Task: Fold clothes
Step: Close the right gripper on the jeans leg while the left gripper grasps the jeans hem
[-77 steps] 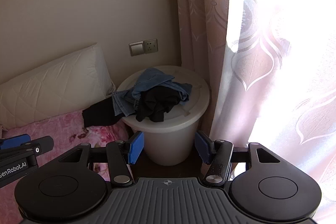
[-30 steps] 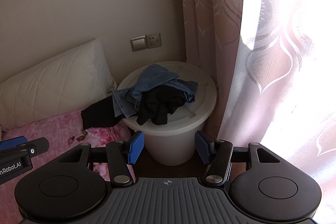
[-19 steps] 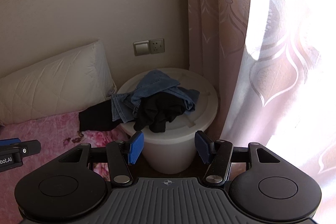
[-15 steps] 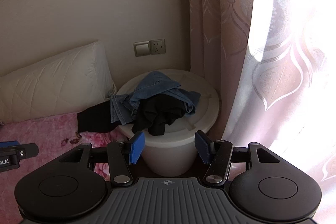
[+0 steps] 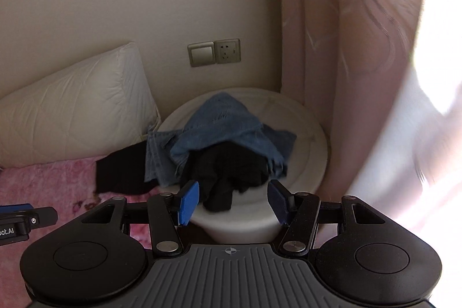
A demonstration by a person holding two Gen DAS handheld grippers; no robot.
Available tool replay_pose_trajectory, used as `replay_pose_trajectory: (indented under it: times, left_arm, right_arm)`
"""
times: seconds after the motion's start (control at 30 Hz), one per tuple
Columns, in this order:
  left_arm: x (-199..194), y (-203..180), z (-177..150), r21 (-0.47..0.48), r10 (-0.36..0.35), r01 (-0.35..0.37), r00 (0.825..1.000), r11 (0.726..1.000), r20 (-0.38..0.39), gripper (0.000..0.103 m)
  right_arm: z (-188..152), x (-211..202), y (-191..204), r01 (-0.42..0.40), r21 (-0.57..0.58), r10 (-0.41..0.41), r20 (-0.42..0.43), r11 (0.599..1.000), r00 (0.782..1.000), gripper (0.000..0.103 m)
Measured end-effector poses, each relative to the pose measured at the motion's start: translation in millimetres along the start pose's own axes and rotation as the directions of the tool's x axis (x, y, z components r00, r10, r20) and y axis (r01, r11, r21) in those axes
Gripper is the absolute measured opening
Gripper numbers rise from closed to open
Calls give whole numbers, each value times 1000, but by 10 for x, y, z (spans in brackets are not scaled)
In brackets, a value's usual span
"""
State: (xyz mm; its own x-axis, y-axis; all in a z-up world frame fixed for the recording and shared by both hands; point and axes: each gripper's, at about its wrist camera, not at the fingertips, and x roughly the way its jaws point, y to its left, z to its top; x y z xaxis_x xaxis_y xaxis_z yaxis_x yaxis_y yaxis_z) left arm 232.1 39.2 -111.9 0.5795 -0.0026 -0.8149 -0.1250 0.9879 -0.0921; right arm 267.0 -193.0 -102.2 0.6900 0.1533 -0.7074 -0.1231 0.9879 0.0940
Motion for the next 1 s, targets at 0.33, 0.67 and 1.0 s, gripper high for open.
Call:
replay_pose_trajectory:
  times: [0.33, 0.67, 1.0]
  left_arm:
    - [1023, -143, 514, -80, -25, 15, 992, 997, -122, 42]
    - [1724, -130, 654, -169, -44, 6, 974, 986, -224, 40]
    - [2275, -224, 752, -152, -21, -23, 960, 988, -279, 40]
  right_arm:
    - [382, 996, -21, -3, -353, -20, -61, 936, 998, 58]
    - [429, 1804, -85, -24, -543, -48, -120, 839, 992, 57]
    - [269, 2397, -78, 13, -741, -68, -44, 671, 997, 50]
